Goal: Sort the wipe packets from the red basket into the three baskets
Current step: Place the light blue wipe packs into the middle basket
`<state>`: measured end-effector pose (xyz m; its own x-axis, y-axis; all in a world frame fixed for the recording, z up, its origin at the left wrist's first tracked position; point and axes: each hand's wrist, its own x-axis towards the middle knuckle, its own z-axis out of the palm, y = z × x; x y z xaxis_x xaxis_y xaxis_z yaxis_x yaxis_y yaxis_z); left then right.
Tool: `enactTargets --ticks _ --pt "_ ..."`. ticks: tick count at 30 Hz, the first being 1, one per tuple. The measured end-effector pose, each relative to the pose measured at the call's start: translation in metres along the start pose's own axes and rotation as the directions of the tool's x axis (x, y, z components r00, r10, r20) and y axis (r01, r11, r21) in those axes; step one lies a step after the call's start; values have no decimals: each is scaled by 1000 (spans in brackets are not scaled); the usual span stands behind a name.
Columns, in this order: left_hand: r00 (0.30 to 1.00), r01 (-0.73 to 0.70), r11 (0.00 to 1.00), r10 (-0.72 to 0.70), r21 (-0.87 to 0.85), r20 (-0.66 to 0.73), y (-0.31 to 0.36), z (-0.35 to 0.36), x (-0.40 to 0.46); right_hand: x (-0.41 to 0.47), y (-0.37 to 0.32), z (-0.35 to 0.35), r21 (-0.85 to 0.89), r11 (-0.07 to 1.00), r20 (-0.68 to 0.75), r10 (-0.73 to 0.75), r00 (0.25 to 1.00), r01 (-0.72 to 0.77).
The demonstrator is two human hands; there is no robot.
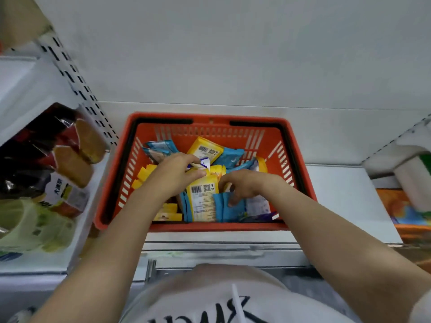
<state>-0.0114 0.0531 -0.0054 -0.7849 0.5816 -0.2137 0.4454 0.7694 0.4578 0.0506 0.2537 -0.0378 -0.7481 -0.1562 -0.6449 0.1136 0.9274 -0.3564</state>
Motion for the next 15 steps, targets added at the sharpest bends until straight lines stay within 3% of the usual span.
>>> enactTargets --ticks 4,6,8,10,12,15 --pt "998 -54 997 56 -54 42 1 -5 16 1 4 0 -45 999 62 23 998 -20" --pt "995 -70 994 75 -84 63 1 -5 19 0 9 5 -43 999 24 29 999 -28" --pt "993 -74 992 83 -105 83 0 -4 22 -9 16 2 89 996 -98 30 995 -21" --pt "992 -83 988 94 -131 80 0 -4 24 -25 21 -7 369 929 -264 71 962 33" --pt "994 -85 980 95 -181 49 4 -5 25 -45 24 -16 547 819 -447 113 887 172" --pt "999 -33 959 33 -282 -2 13 -3 28 -68 21 -19 636 656 -641 155 752 406"
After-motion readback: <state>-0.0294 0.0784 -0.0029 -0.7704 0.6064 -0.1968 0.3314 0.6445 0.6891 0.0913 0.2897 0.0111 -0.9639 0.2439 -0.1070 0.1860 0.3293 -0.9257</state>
